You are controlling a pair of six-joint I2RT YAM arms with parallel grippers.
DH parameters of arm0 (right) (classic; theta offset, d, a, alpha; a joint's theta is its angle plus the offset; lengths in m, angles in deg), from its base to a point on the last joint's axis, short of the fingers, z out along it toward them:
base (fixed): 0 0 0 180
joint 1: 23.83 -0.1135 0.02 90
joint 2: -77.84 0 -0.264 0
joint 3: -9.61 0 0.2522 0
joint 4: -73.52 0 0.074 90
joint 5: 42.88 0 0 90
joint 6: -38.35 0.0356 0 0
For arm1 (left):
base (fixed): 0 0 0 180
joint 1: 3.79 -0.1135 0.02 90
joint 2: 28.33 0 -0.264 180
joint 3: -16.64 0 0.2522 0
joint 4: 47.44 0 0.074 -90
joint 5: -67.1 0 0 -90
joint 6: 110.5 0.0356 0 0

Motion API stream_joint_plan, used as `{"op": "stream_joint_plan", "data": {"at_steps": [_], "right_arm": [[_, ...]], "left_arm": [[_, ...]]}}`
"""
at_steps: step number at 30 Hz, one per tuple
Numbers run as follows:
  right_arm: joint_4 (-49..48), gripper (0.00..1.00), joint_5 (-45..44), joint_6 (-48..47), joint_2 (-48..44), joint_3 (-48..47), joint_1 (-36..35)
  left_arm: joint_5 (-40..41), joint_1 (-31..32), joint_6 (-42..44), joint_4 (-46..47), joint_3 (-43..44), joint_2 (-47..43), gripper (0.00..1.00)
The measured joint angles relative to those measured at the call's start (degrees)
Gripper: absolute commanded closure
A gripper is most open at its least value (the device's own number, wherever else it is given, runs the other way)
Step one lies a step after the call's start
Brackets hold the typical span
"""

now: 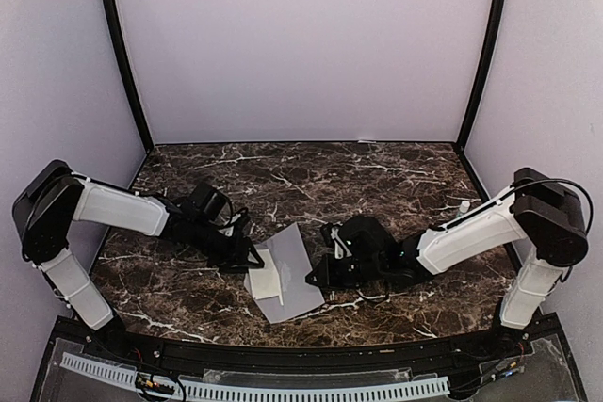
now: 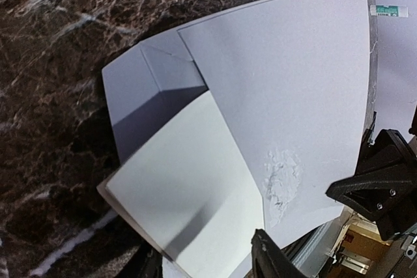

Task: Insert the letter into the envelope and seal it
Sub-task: Place the letter in the envelope.

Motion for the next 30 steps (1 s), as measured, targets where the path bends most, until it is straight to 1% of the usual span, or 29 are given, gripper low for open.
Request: {"op": "stream_joint_plan", "data": {"at_steps": [5,12,16,19,30], "right_arm": [[0.2,1.0,-0.02,0.0,-0.24,0.0,0.0],[0.2,1.0,0.0,-0.02,-0.24,0.0,0.0],[0.2,1.0,0.0,-0.02,-0.24,0.0,0.0],[0.2,1.0,0.0,-0.04,-0.24,0.0,0.0],[0.2,1.0,0.02,-0.04,-0.24,0.0,0.0]], "left_arm": [[0.72,0.0,0.02,-2.78,0.0,-2.75,0.54],[0.66,0.26,-0.81,-3.63,-0.57,-4.24,0.55],[0.7,1.03,-1.07,-4.63,-0.57,-4.37,0.55],[0.68,1.4,-1.2,-5.31,-0.7,-4.37,0.58],[0.15,2.27,-1.57,-5.11,-1.11,-2.95,0.57]]}}
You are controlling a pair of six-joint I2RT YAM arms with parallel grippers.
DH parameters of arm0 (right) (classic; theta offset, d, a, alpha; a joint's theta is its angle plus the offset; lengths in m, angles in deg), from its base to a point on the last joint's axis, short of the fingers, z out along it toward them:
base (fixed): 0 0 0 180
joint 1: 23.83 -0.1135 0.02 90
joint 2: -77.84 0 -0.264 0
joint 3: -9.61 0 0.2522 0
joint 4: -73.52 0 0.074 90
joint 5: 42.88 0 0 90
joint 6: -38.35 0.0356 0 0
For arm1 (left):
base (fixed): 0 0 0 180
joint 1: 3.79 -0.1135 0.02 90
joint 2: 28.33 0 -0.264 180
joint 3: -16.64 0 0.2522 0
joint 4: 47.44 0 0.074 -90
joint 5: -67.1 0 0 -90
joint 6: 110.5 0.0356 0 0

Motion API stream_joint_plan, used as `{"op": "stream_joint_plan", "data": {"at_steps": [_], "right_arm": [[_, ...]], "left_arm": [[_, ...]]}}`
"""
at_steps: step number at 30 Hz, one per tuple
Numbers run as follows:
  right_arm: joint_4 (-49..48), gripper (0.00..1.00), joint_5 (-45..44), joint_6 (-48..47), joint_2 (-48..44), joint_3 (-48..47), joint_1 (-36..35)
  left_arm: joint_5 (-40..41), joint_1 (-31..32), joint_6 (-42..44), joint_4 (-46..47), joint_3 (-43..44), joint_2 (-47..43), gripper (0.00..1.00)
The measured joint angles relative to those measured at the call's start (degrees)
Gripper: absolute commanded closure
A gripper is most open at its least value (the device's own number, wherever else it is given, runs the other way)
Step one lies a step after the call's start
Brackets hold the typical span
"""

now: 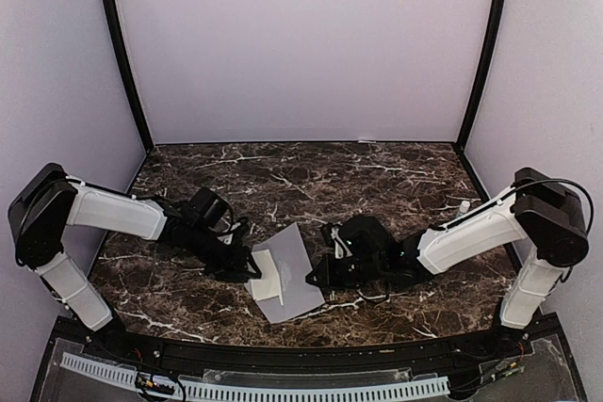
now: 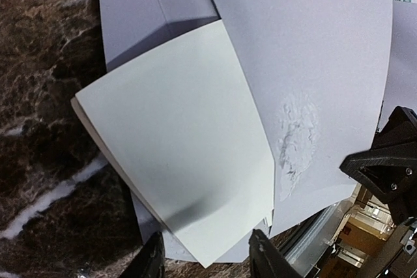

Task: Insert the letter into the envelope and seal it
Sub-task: Place the letter in the envelope.

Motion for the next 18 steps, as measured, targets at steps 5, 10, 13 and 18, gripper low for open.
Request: {"op": "stream_joint_plan", "data": {"at_steps": [5,10,13,18], "right_arm": [[0.02,1.0,0.0,0.0,0.0,0.0,0.0],[0.02,1.0,0.04,0.02,0.0,0.0,0.0],[0.09,1.0,0.04,0.02,0.02,0.0,0.0],[0.55,1.0,-0.04,0.02,0.02,0.0,0.0]], "left_arm": [[-0.39,0.02,0.07,0.22,0.04,1.6,0.59],[-0.66,0.13,0.11,0.9,0.15,2.4,0.68],[-1.01,0.42,0.11,1.16,0.81,3.28,0.69],[-1.16,0.63,0.13,1.05,1.75,4.22,0.72]]}}
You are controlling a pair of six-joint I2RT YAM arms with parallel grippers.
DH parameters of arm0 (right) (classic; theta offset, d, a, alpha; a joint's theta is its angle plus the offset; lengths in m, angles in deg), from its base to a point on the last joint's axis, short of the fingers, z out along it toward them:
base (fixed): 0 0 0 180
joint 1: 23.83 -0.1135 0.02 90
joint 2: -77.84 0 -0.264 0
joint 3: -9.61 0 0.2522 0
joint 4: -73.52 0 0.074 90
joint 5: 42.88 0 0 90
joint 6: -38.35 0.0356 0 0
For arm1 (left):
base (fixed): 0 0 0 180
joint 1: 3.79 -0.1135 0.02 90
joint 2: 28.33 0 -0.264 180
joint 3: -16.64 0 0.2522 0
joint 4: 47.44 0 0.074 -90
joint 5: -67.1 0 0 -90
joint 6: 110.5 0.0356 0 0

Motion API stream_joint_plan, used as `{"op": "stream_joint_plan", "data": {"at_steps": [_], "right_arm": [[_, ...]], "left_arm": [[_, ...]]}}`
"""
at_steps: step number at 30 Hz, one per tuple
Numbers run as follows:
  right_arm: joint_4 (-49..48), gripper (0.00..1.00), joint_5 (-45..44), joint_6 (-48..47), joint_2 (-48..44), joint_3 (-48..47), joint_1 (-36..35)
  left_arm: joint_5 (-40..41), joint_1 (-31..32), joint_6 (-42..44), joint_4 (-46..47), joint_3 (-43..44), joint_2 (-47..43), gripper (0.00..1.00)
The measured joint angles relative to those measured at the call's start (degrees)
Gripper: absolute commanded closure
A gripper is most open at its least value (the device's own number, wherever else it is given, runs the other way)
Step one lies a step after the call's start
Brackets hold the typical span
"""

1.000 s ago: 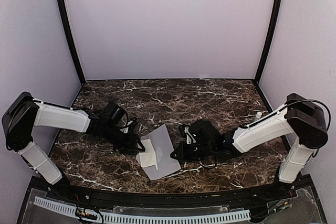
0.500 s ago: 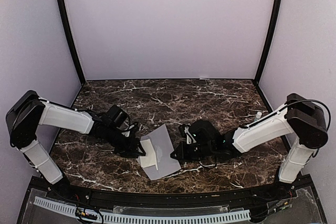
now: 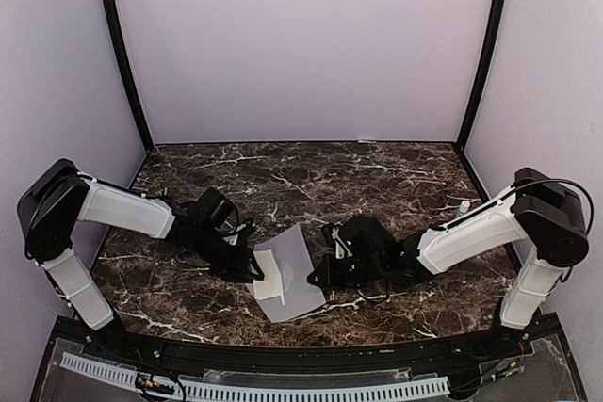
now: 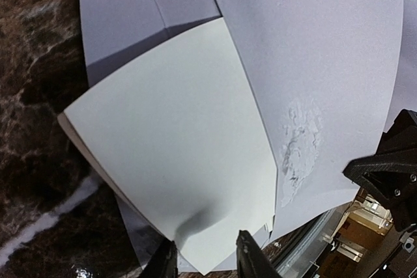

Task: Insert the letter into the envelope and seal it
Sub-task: Place the letter in the envelope.

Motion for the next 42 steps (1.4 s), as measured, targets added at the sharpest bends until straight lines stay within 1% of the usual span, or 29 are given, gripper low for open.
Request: {"op": "stream_joint_plan", "data": {"at_steps": [14,33,36,38,39,40,41,42], "right_arm": [[0.68,1.0,-0.35,0.02,0.0,0.0,0.0],[0.94,1.0,-0.39,0.02,0.0,0.0,0.02],[1.33,1.0,-0.81,0.02,0.0,0.0,0.0],[1.66,0.92,-1.2,0.0,-0.02,0.0,0.0],[1.97,0.85,-1.38,-0.15,-0.11,0.0,0.0],[2.43,0.8,-1.64,-0.39,-0.31,0.0,0.0],[3.04,0.75,-1.88,-0.63,-0.57,0.0,-0.04],[3.8,0.68,-2.34,-1.03,-0.94,-0.02,-0.09]], "left_arm": [[-1.51,1.97,0.42,0.13,5.09,5.11,0.76],[-2.73,2.84,-0.9,1.6,8.39,8.48,0.76],[-2.34,2.97,-0.63,1.2,8.7,8.52,0.73],[-1.55,3.3,0.28,0.31,9.27,8.5,0.64],[-1.09,3.52,0.81,-0.22,9.62,8.46,0.62],[-0.48,3.8,1.46,-0.74,9.99,8.26,0.58],[0.35,4.02,2.01,-1.38,10.21,7.89,0.57],[1.29,4.26,2.75,-2.01,10.25,7.39,0.54]]}}
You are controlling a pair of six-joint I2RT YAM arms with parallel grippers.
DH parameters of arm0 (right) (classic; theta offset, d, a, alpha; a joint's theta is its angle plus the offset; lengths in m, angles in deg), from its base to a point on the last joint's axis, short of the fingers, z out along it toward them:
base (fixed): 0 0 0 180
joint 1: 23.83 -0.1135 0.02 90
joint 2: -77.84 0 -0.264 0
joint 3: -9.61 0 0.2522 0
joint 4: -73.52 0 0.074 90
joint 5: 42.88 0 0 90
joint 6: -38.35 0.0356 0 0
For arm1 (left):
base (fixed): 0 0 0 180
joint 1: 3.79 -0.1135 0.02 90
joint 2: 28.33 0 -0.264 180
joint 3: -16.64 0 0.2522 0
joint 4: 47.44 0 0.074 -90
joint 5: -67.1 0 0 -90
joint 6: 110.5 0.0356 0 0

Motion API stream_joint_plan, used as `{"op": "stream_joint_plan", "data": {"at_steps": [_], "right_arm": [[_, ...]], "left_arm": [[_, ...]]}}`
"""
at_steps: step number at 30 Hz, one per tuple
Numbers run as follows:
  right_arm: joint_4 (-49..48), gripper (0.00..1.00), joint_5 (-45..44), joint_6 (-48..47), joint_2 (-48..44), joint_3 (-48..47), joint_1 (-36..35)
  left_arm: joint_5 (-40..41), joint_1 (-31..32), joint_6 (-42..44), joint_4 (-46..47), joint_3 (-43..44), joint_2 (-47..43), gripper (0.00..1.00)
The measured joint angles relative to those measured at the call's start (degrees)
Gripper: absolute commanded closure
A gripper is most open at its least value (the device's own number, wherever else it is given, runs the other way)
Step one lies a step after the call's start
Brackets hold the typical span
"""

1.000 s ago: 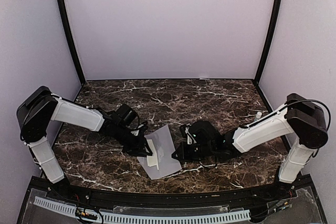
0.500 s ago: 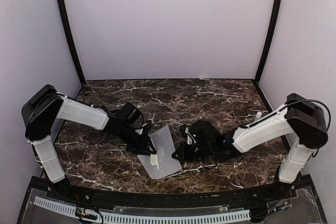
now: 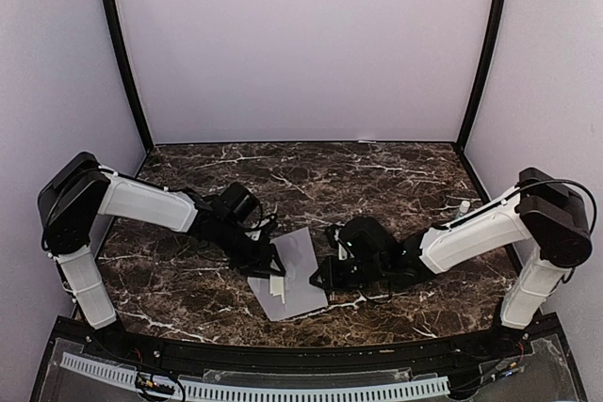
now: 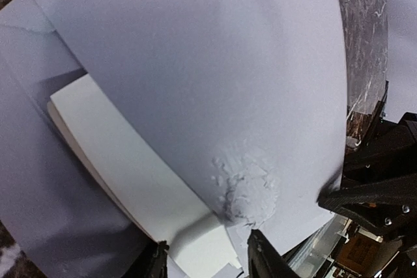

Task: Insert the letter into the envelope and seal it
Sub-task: Place the letter in the envelope.

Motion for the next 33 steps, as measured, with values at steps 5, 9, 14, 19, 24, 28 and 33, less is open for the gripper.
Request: {"op": "stream_joint_plan", "data": {"at_steps": [5,9,14,19,24,28,33], "right_arm": [[5.16,0.51,-3.5,-1.97,-3.08,-0.2,-0.13],[8.02,0.47,-6.08,-3.37,-4.81,-0.96,-0.13],[9.09,0.42,-6.36,-4.63,-4.35,-2.4,-0.13],[7.91,0.41,-4.7,-4.5,-2.27,-2.89,-0.13],[7.04,0.43,-2.47,-4.42,0.28,-2.95,-0.13],[6.56,0.48,-1.38,-4.24,1.29,-2.97,-0.13],[5.33,0.52,-0.33,-3.89,2.19,-3.13,-0.13]], "left_arm": [[3.67,0.42,1.9,-4.0,0.02,-2.69,0.49],[5.2,0.42,2.34,-5.66,0.02,-3.87,0.46],[5.62,0.42,2.34,-5.79,0.02,-3.91,0.46],[4.15,0.42,1.84,-5.01,0.02,-3.85,0.47],[2.91,0.42,1.49,-4.13,0.0,-3.54,0.47],[2.23,0.42,1.49,-3.96,0.0,-3.04,0.48],[1.81,0.42,1.49,-3.91,0.0,-2.4,0.49]]}}
